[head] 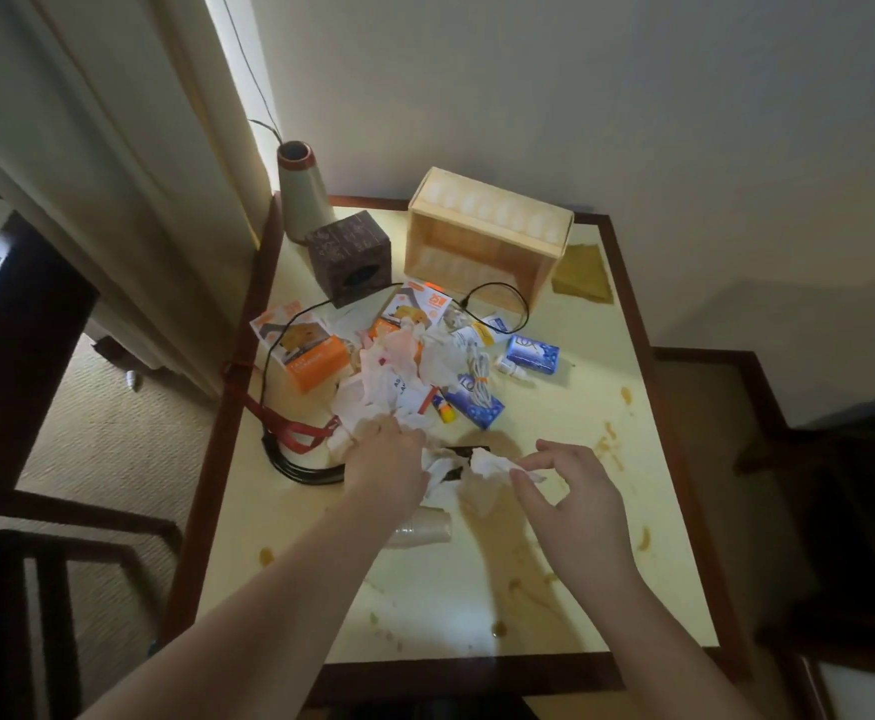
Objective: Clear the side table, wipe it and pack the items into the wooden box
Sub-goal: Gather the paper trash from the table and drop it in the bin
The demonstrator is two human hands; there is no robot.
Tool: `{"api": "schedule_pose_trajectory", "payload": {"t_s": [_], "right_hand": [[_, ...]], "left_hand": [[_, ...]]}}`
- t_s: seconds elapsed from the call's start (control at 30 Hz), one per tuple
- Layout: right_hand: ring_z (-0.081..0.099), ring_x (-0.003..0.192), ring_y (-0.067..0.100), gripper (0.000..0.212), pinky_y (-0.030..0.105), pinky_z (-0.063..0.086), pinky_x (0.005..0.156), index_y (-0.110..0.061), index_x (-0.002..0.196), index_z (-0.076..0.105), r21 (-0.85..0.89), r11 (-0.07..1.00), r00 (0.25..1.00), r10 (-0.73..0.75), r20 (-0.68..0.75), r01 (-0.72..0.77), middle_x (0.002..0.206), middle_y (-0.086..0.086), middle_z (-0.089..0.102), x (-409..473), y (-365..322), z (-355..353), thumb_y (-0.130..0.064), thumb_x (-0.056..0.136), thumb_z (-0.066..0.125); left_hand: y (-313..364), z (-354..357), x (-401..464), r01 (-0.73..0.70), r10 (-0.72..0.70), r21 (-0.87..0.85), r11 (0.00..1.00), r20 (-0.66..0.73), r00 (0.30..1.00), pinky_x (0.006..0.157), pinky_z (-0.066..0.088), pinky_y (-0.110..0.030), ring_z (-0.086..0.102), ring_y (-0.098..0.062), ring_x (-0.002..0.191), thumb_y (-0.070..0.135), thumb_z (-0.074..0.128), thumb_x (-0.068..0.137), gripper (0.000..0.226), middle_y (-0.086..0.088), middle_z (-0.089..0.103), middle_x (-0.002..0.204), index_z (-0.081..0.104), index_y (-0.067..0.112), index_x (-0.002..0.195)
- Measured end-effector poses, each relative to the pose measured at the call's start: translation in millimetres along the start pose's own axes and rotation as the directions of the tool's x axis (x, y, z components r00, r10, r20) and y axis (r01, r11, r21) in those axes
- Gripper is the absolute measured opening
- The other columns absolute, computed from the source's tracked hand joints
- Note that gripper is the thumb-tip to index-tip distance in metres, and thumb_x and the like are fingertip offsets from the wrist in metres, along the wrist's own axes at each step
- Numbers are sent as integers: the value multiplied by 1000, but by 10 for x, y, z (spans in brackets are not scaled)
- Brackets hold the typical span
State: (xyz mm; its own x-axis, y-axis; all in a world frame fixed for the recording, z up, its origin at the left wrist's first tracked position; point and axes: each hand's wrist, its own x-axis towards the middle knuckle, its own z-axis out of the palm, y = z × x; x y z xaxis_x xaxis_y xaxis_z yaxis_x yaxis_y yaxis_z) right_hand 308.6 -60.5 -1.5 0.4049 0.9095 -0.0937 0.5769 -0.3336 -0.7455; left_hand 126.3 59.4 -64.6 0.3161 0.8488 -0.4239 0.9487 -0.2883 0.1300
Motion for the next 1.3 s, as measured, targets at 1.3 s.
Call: {"api": "schedule_pose_trajectory", "payload": {"t_s": [1.3], "right_hand": [[61,88,7,15,21,47,75,-23,99,76,-1,956,938,-289,190,295,89,-15,65,174,128,203,-16,87,80]], "left_hand": [[77,195,-1471,74,-489,-786,614,-305,817,77,59,-18,67,3,87,21,76,93,17,22,71,95,66,35,95]]}}
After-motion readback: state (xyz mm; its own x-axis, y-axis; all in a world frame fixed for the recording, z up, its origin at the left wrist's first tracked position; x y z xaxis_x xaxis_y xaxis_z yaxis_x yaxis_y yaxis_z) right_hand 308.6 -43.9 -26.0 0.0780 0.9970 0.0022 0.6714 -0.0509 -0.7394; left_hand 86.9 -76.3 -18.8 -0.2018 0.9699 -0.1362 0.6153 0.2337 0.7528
